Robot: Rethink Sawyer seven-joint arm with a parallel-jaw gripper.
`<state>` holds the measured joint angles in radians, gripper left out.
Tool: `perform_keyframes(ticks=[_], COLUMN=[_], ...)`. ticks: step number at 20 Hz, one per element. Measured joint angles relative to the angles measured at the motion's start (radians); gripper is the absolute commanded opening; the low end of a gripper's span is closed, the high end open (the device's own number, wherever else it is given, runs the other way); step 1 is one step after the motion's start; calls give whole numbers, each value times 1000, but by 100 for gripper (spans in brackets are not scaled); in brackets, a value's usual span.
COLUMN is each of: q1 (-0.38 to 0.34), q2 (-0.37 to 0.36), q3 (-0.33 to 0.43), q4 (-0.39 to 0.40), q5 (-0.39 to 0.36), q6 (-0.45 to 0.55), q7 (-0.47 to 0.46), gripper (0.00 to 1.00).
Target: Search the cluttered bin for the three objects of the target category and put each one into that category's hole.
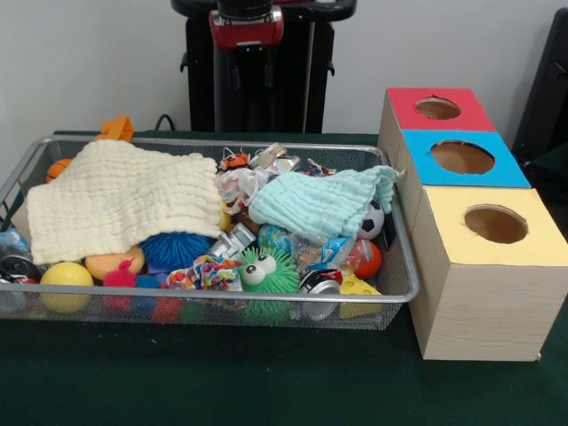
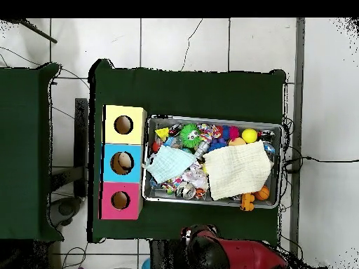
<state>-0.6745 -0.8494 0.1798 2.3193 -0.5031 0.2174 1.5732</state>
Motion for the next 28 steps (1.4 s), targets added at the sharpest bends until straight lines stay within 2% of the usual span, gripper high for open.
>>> perform_keyframes(ticks=[11,28], q1=[-5,-70], q2=[0,0], q3=[20,50], q4=[-1,-7], q5=[0,0], q6=[1,6], q7=[0,0], gripper=[100,100])
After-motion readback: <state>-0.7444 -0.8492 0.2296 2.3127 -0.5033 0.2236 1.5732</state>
